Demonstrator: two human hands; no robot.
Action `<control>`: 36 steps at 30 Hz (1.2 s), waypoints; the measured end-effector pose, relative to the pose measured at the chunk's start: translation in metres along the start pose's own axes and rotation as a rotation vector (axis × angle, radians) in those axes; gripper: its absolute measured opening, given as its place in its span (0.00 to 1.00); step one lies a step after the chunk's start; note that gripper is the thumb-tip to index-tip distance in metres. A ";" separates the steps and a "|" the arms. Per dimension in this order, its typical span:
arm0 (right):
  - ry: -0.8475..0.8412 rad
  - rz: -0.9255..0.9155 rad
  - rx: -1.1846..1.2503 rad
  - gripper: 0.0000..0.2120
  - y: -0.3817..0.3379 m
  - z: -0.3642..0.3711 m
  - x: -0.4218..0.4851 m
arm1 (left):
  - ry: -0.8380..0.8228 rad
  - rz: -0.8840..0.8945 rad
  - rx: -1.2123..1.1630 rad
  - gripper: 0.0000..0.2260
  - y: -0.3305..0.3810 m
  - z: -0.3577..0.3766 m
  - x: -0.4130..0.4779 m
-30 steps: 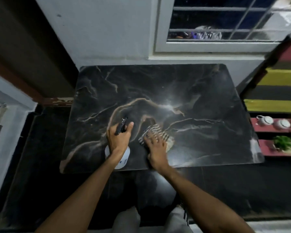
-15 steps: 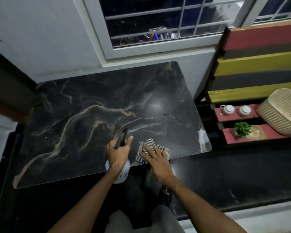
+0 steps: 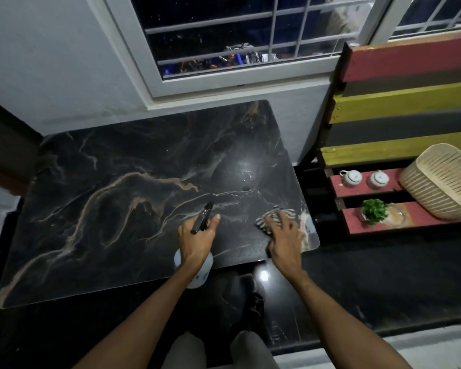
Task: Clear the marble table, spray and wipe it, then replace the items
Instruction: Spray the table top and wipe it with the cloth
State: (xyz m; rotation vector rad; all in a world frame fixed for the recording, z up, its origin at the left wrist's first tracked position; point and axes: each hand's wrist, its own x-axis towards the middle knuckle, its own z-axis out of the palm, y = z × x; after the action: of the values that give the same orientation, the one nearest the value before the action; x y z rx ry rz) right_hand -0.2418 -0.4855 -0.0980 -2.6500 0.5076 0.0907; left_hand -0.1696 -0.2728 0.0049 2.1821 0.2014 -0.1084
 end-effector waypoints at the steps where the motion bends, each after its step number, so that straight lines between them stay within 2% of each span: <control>1: 0.046 0.127 0.030 0.34 0.006 -0.008 0.007 | -0.004 -0.005 -0.004 0.19 0.001 0.002 0.001; 3: 0.088 0.263 0.031 0.31 0.004 -0.014 0.018 | -0.021 -0.035 -0.006 0.16 0.003 0.008 0.006; 7: 0.140 0.277 0.047 0.30 -0.007 -0.014 0.033 | -0.071 -0.074 0.009 0.20 0.011 0.025 0.017; 10: 0.149 0.400 0.098 0.32 -0.021 -0.011 0.052 | -0.101 -0.082 -0.002 0.20 0.008 0.032 0.034; 11: 0.134 0.386 0.110 0.33 -0.035 -0.007 0.057 | -0.099 -0.073 -0.014 0.20 0.006 0.032 0.041; 12: 0.103 0.291 0.115 0.34 -0.053 -0.001 0.063 | -0.093 -0.062 -0.032 0.20 0.005 0.031 0.050; 14: -0.038 -0.063 0.074 0.34 -0.086 0.020 0.074 | -0.079 -0.029 -0.057 0.20 0.003 0.026 0.073; 15: -0.096 -0.237 0.025 0.34 -0.090 0.026 0.079 | -0.070 -0.012 -0.061 0.20 0.002 0.024 0.082; 16: -0.106 -0.334 -0.028 0.34 -0.086 0.027 0.091 | -0.067 -0.004 -0.068 0.19 0.003 0.020 0.091; 17: -0.081 -0.314 -0.048 0.35 -0.081 0.024 0.108 | -0.062 -0.003 -0.080 0.18 0.002 0.015 0.104; 20: 0.081 0.172 0.029 0.35 -0.089 0.016 0.157 | -0.021 0.024 -0.095 0.18 -0.004 -0.009 0.141; 21: 0.106 0.217 0.046 0.34 -0.106 0.019 0.162 | -0.009 0.040 -0.094 0.19 -0.004 -0.017 0.150; 22: 0.098 0.134 0.045 0.34 -0.132 0.031 0.162 | 0.008 0.047 -0.090 0.20 -0.007 -0.028 0.162; 23: 0.049 -0.026 0.047 0.35 -0.158 0.047 0.157 | 0.030 0.056 -0.078 0.21 -0.009 -0.037 0.171; 25: -0.148 -0.376 0.007 0.37 -0.198 0.072 0.139 | 0.059 0.054 -0.061 0.20 -0.015 -0.052 0.186; 26: -0.207 -0.491 -0.025 0.37 -0.206 0.077 0.141 | 0.076 0.045 -0.068 0.19 -0.019 -0.061 0.194; 27: -0.204 -0.536 -0.026 0.37 -0.206 0.076 0.153 | 0.102 0.042 -0.076 0.20 -0.023 -0.069 0.202; 28: -0.153 -0.489 -0.028 0.35 -0.199 0.071 0.171 | 0.123 0.055 -0.074 0.22 -0.024 -0.073 0.206; 31: 0.044 -0.051 0.022 0.31 -0.201 0.058 0.219 | 0.175 0.052 -0.079 0.25 -0.039 -0.094 0.222; 32: 0.065 0.009 0.024 0.30 -0.213 0.061 0.223 | 0.188 0.038 -0.087 0.24 -0.043 -0.100 0.227; 34: -0.011 -0.151 0.007 0.32 -0.252 0.081 0.209 | 0.212 0.032 -0.100 0.23 -0.051 -0.111 0.234; 36: -0.153 -0.479 -0.006 0.33 -0.284 0.106 0.182 | 0.222 0.025 -0.130 0.19 -0.056 -0.119 0.240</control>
State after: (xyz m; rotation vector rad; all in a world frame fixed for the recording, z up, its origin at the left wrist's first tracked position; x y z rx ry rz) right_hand 0.0335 -0.2635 -0.1040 -2.6656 -0.1808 0.1453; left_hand 0.0563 -0.1192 -0.0074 2.0639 0.2980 0.1577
